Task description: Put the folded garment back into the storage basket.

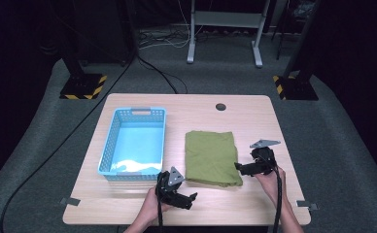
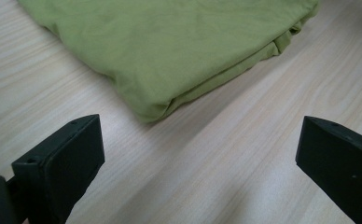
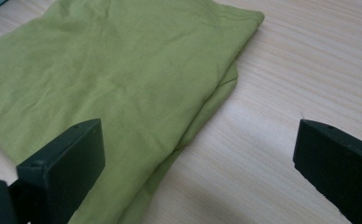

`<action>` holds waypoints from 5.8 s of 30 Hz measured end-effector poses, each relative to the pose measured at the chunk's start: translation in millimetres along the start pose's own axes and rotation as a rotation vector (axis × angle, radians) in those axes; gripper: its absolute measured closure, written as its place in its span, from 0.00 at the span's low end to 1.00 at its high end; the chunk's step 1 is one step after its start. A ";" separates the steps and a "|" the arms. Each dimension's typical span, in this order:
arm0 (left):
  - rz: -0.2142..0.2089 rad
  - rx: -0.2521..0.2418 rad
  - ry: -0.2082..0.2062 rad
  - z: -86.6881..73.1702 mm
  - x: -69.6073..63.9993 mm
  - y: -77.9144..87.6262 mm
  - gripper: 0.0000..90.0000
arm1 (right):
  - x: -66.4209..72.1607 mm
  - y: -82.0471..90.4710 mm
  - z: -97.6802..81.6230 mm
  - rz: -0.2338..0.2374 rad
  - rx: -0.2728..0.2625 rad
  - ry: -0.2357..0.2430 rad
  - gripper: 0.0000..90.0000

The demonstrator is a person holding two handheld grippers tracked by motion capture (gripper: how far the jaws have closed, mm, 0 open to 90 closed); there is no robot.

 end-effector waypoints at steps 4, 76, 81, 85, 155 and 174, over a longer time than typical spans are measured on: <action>-0.009 -0.005 0.002 3.1 -0.2 -3.8 0.01 | 0.2 -1.3 2.3 0.000 0.000 0.003 0.02; 0.042 0.047 0.055 19.0 18.9 -43.9 0.00 | -3.6 -66.8 43.9 0.029 0.094 -0.007 0.01; 0.041 0.058 0.054 19.3 20.0 -46.4 0.00 | -4.6 -72.2 44.8 0.026 0.108 -0.010 0.01; 0.043 0.064 0.054 19.5 21.4 -47.7 0.00 | -4.5 -77.7 45.3 0.023 0.119 -0.012 0.01; 0.057 0.008 0.002 21.9 25.3 -53.8 0.74 | 4.3 -96.8 54.3 0.031 0.106 -0.019 0.87; 0.054 -0.037 -0.010 34.9 24.4 -36.6 0.76 | 8.8 -78.7 69.2 0.002 0.059 0.003 0.89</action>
Point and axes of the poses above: each handheld gripper's, and its own axes: y roughly backward along the jaws, z roughly out of its top, x roughly to its left, the point moved 4 cm from there along -y, roughly forward along the jaws, and after that the axes turned 8 degrees about -z, right-handed, at the moved point
